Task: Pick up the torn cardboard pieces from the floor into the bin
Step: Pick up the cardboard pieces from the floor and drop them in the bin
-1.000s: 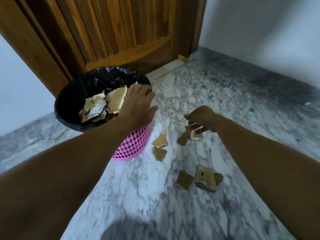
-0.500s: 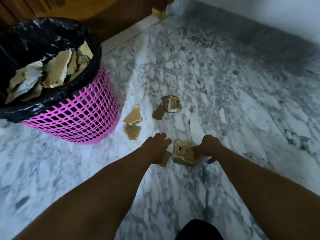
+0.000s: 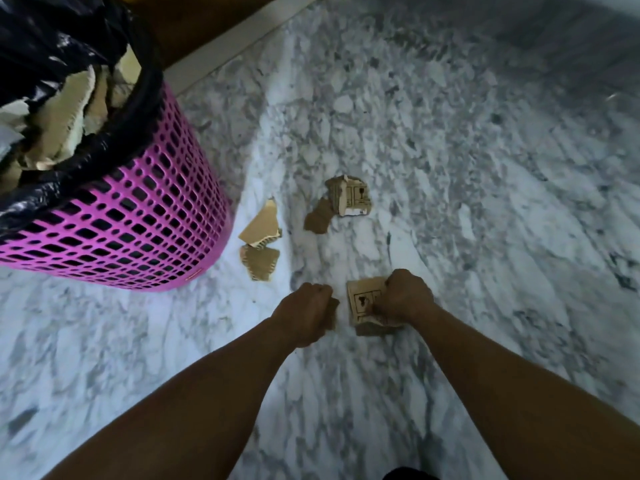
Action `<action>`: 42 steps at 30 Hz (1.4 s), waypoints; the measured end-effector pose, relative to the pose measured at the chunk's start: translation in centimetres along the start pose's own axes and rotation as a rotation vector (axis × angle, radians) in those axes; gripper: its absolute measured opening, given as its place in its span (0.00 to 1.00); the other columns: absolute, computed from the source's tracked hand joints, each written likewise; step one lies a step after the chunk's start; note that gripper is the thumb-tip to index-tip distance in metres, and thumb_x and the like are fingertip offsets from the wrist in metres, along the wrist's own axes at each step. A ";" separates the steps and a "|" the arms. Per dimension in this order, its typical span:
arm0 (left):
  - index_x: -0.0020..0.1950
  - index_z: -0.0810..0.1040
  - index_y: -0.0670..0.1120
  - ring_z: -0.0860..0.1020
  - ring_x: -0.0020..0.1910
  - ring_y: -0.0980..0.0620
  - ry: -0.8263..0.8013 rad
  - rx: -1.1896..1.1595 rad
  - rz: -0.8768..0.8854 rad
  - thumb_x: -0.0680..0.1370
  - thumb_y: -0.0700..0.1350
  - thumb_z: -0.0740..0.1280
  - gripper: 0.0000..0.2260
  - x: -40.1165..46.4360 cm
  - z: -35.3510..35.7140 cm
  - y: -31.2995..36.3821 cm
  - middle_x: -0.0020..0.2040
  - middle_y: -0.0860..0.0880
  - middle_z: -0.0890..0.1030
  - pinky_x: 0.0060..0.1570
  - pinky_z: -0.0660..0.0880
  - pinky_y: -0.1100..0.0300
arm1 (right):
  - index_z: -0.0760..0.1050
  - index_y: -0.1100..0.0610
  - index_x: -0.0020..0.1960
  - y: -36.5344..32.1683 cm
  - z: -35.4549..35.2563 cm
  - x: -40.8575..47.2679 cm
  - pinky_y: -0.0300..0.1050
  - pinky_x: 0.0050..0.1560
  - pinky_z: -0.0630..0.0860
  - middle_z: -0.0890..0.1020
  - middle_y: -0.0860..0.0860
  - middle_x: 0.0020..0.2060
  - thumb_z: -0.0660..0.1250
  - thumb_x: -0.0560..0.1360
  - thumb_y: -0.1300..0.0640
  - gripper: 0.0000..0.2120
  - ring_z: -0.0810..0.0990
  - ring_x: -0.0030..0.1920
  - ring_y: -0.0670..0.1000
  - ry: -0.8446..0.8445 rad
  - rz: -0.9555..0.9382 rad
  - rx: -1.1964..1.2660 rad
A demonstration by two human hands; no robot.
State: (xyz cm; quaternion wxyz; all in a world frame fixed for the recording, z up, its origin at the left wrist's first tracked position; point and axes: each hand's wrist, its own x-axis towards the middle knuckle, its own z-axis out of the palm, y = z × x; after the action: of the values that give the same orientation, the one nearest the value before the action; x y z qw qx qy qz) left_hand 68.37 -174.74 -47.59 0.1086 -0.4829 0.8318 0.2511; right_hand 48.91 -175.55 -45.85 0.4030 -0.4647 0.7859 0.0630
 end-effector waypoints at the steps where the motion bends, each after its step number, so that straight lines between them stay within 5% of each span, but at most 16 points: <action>1: 0.54 0.71 0.42 0.76 0.56 0.44 0.022 0.002 -0.024 0.71 0.46 0.71 0.16 0.0 -0.3 -0.2 0.56 0.44 0.76 0.46 0.72 0.53 | 0.77 0.62 0.53 -0.2 -0.4 0.4 0.42 0.42 0.76 0.82 0.57 0.50 0.78 0.64 0.53 0.22 0.82 0.51 0.56 -0.051 -0.019 -0.027; 7: 0.61 0.69 0.42 0.69 0.63 0.42 0.175 0.198 -0.188 0.72 0.53 0.69 0.23 1.5 -3.1 -3.4 0.63 0.44 0.68 0.55 0.67 0.51 | 0.78 0.66 0.45 -3.3 -3.6 3.8 0.43 0.41 0.75 0.82 0.58 0.44 0.69 0.73 0.56 0.11 0.81 0.44 0.54 -0.038 -0.160 -0.073; 9: 0.62 0.70 0.43 0.63 0.68 0.42 0.180 0.118 -0.283 0.71 0.54 0.69 0.25 2.4 -4.2 -5.0 0.68 0.44 0.62 0.61 0.65 0.48 | 0.76 0.63 0.49 -4.9 -4.9 4.8 0.44 0.50 0.76 0.80 0.58 0.48 0.69 0.74 0.55 0.11 0.79 0.50 0.56 0.003 -0.181 -0.094; 11: 0.65 0.69 0.45 0.57 0.73 0.42 0.210 0.021 -0.334 0.72 0.53 0.68 0.25 3.4 -5.2 -6.6 0.73 0.46 0.55 0.67 0.62 0.45 | 0.73 0.62 0.62 -6.6 -5.9 5.6 0.50 0.66 0.70 0.76 0.59 0.60 0.67 0.76 0.52 0.19 0.74 0.63 0.59 0.043 -0.204 -0.186; 14: 0.72 0.59 0.45 0.53 0.75 0.42 0.223 -0.182 -0.428 0.74 0.47 0.63 0.28 4.5 -6.4 -8.4 0.73 0.50 0.55 0.72 0.54 0.42 | 0.67 0.61 0.69 -9.0 -6.5 7.8 0.51 0.71 0.63 0.70 0.60 0.67 0.65 0.77 0.48 0.26 0.67 0.69 0.60 0.079 -0.230 -0.335; 18: 0.75 0.49 0.48 0.45 0.76 0.39 0.061 0.066 -0.406 0.70 0.43 0.72 0.42 5.5 -6.4 -10.7 0.76 0.46 0.44 0.72 0.53 0.39 | 0.59 0.51 0.76 -10.9 -5.9 11.5 0.59 0.76 0.49 0.56 0.58 0.76 0.63 0.69 0.44 0.37 0.47 0.77 0.61 -0.021 -0.281 -0.435; 22: 0.71 0.55 0.49 0.59 0.71 0.43 0.084 0.053 -0.358 0.70 0.40 0.72 0.35 5.9 -6.3 -10.8 0.73 0.48 0.54 0.60 0.70 0.46 | 0.48 0.42 0.78 -12.1 -4.6 13.5 0.67 0.74 0.46 0.42 0.56 0.78 0.60 0.61 0.46 0.46 0.35 0.77 0.62 -0.027 -0.368 -0.437; 25: 0.71 0.58 0.48 0.64 0.64 0.45 0.119 0.125 -0.375 0.67 0.41 0.76 0.38 6.2 -7.3 -10.4 0.66 0.49 0.62 0.50 0.75 0.49 | 0.53 0.45 0.77 -13.5 -4.9 12.0 0.67 0.73 0.53 0.46 0.56 0.78 0.65 0.66 0.48 0.42 0.43 0.77 0.63 0.006 -0.412 -0.433; 29: 0.69 0.59 0.48 0.64 0.64 0.43 0.055 0.101 -0.428 0.63 0.44 0.80 0.42 6.3 -8.2 -10.8 0.63 0.45 0.64 0.53 0.76 0.46 | 0.65 0.44 0.72 -14.4 -4.9 10.7 0.62 0.64 0.63 0.61 0.54 0.71 0.69 0.72 0.48 0.30 0.62 0.69 0.61 0.116 -0.430 -0.568; 34: 0.66 0.57 0.47 0.71 0.58 0.43 0.092 0.030 -0.410 0.61 0.43 0.81 0.42 6.1 -8.1 -11.1 0.60 0.46 0.71 0.47 0.72 0.51 | 0.63 0.48 0.67 -14.9 -4.0 9.2 0.58 0.58 0.65 0.71 0.53 0.60 0.70 0.71 0.51 0.27 0.68 0.61 0.57 0.123 -0.508 -0.538; 42: 0.63 0.64 0.39 0.76 0.54 0.39 0.310 -0.188 -0.446 0.75 0.35 0.64 0.18 4.4 -7.1 -9.2 0.56 0.39 0.76 0.49 0.71 0.52 | 0.75 0.60 0.61 -14.7 -2.9 7.6 0.44 0.45 0.73 0.72 0.58 0.58 0.69 0.72 0.53 0.19 0.77 0.50 0.56 -0.009 -0.513 -0.490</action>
State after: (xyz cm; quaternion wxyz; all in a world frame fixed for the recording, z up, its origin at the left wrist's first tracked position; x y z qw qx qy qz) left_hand 74.49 -185.49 -46.25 -0.0126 -0.6947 0.6847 0.2202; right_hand 56.87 -190.30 -45.15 0.2856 -0.7296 0.6034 0.1483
